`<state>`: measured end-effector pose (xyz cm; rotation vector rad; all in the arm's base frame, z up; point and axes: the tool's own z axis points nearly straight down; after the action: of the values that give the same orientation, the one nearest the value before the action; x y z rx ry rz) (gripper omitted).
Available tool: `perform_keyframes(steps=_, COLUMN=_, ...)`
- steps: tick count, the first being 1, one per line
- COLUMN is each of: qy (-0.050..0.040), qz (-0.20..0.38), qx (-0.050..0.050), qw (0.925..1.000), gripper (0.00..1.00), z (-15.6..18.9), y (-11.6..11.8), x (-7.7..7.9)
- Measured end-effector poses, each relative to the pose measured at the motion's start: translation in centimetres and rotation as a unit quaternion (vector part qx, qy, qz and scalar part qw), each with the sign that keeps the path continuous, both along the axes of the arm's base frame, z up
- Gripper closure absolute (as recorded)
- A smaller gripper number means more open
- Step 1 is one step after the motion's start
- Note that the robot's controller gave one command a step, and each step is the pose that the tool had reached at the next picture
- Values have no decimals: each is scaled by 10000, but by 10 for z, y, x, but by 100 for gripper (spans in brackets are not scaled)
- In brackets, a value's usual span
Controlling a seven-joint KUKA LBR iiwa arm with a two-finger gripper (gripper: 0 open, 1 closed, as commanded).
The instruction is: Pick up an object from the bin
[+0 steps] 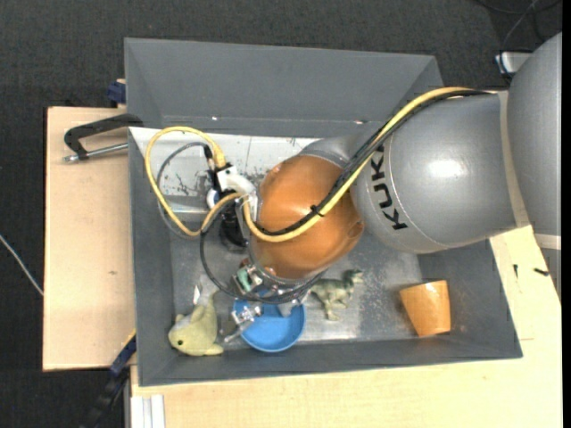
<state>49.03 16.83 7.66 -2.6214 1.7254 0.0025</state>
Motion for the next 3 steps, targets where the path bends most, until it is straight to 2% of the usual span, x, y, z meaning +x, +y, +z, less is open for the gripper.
perform_keyframes(steps=1, qy=-20, qz=8, qx=20, qw=10000, gripper=100, z=3, y=3, x=1)
perform_keyframes(steps=2, qy=-26, qz=-12, qx=6, qw=10000, gripper=100, z=23, y=4, x=2)
perform_keyframes(steps=3, qy=-31, qz=-33, qx=11, qw=10000, gripper=100, z=64, y=6, x=4)
